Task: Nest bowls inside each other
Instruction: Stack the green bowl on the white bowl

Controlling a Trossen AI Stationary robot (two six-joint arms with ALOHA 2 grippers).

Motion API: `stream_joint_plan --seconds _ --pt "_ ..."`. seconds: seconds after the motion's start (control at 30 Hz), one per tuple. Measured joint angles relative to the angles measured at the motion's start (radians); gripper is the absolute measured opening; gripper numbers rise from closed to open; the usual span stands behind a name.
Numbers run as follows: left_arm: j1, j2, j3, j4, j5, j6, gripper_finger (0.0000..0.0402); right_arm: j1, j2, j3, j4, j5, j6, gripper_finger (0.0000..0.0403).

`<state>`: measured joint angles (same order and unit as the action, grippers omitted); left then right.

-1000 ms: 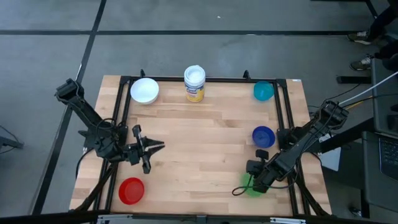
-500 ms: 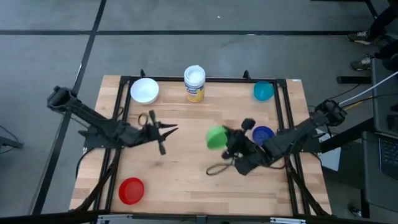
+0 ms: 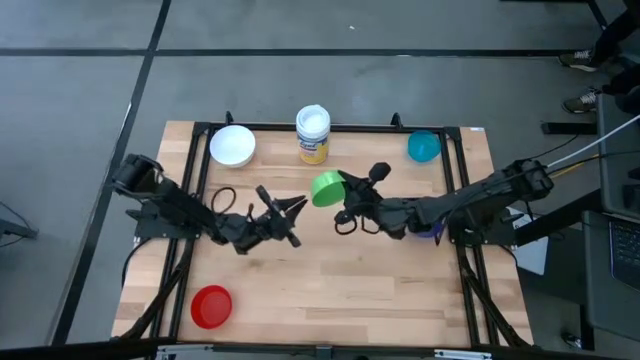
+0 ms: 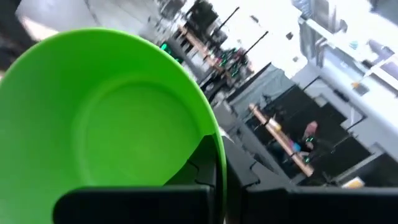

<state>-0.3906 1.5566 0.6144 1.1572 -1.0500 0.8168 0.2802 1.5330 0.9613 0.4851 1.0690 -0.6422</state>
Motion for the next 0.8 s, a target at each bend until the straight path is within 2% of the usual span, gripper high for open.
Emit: stream_joint_plan --seconds 0.13,0.33,0.57,0.8 --pt "-0.001 0.041 0.062 0.031 -0.021 0.044 0.0055 -0.022 0.029 -0.001 0.093 -0.011 -0.084 0.0001" --pt "-0.002 0.044 0.116 0.053 -0.037 0.065 0.0077 -0.072 0.091 -0.003 0.128 -0.028 -0.107 0.0000" --pt "0.031 0.044 0.125 0.046 -0.206 0.045 0.0094 -0.117 0.152 0.004 0.278 -0.033 -0.209 0.0000" --pt "0.065 0.044 0.125 0.044 -0.230 0.042 0.0099 -0.142 0.174 0.033 0.277 -0.062 -0.248 0.0000"
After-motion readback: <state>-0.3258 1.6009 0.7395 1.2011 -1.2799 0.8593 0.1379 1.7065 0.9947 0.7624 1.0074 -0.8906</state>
